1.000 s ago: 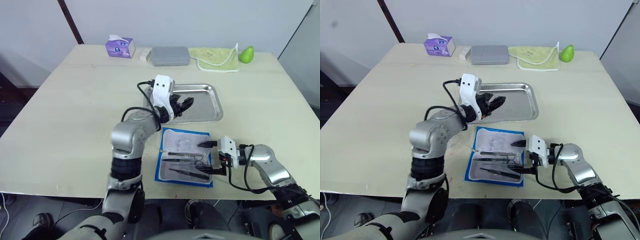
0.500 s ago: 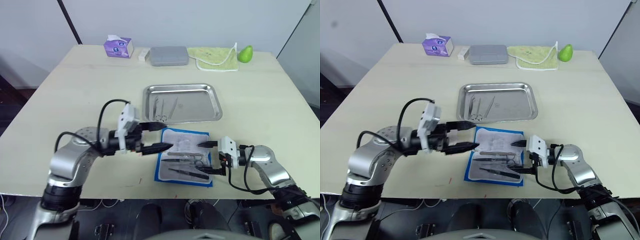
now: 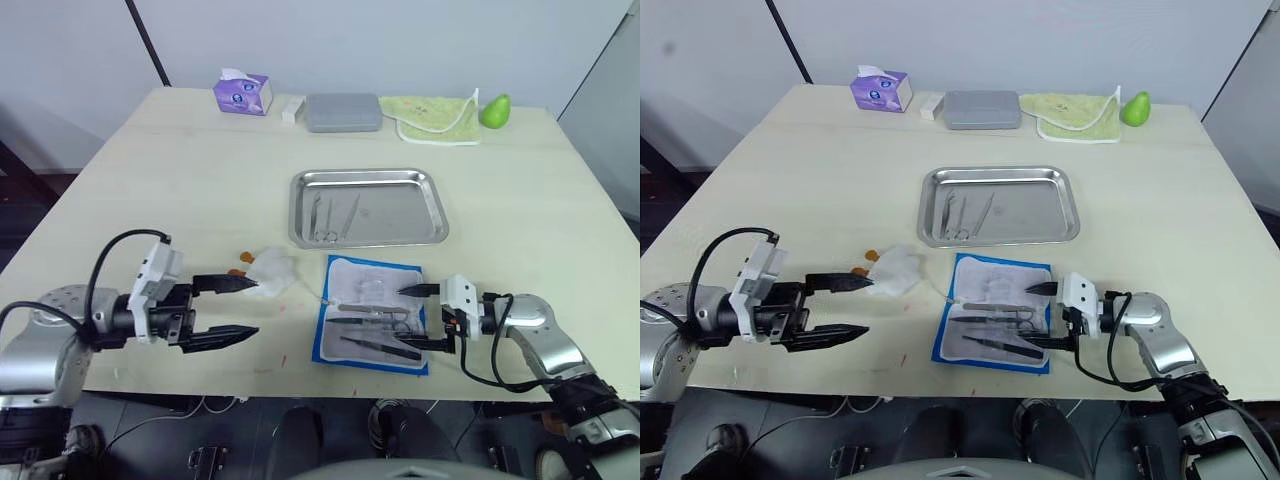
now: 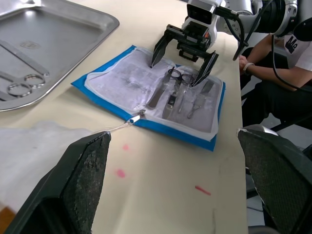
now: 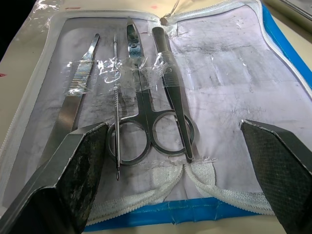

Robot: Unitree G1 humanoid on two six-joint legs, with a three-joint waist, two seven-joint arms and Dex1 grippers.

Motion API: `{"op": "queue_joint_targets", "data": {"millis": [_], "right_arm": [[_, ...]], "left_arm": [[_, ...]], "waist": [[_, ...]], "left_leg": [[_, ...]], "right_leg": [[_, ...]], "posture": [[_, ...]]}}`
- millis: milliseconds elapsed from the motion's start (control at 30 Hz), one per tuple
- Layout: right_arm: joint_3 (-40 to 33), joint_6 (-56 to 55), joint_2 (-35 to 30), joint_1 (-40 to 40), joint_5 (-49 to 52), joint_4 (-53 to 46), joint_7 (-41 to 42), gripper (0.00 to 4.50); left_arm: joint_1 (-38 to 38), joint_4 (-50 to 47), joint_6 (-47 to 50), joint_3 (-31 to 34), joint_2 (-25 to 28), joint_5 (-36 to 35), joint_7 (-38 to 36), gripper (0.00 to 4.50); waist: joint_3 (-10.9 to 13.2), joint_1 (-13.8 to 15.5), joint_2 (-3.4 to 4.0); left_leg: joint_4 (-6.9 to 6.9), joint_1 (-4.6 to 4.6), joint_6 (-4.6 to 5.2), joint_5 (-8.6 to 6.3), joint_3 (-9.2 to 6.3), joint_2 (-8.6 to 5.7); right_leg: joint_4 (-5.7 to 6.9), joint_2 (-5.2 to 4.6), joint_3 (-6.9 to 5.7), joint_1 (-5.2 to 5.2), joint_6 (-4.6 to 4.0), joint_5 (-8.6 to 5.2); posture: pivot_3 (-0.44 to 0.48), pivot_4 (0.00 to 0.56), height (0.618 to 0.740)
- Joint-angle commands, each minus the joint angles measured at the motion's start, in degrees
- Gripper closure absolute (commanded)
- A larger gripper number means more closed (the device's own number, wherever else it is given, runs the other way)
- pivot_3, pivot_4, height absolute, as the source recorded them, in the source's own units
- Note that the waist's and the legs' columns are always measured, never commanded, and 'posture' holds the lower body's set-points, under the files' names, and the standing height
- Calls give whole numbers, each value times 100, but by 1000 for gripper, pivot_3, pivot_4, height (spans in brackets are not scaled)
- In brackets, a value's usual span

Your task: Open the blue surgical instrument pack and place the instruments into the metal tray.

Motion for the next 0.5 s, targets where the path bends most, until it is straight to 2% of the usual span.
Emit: {"op": "queue_joint_targets", "data": {"millis": [33,267,300,333,400,433,500], "right_arm": [[264,310,-157,371,-392,480,41,0],[234,352,-136,395,-400,418,-2,0],[238,361,-131,403,-405,402,-13,0],[241,374,-128,410,-406,382,-22,0],[237,407,-120,431,-390,347,-47,0],[249,414,-121,438,-403,330,-57,0],[246,439,-116,461,-394,296,-82,0]], "left_arm": [[-198,-58,-169,-24,70,61,11,44],[-1112,-65,-190,-1071,-266,537,287,44],[-1259,-30,-220,-1253,-343,644,316,591],[-1394,-19,-199,-1421,-423,711,342,834],[-1651,28,-218,-1771,-609,958,497,1838],[-1754,47,-235,-1929,-673,1059,511,2198],[-1901,82,-283,-2154,-813,1211,568,2198]], "waist": [[0,3,-1],[-1,30,-3],[-1,31,-6],[-1,25,-6],[-2,28,-8],[-2,26,-9],[-6,15,-16]], "left_leg": [[0,0,0,0,0,0],[0,-1,1,0,4,-6],[0,-2,1,0,4,-8],[0,-3,1,0,9,-19],[0,-4,2,0,11,-26],[0,-6,2,0,12,-27],[0,-7,2,0,16,-27]], "right_leg": [[0,0,0,0,0,0],[1,3,0,1,0,1],[1,6,-1,1,0,1],[1,13,-2,1,1,1],[2,42,-4,2,2,1],[2,46,-3,3,3,1],[2,53,-2,3,4,1]], "posture": [[0,150,740],[0,150,740],[0,150,740],[0,150,740],[0,150,740],[0,150,740],[0,150,740]]}}
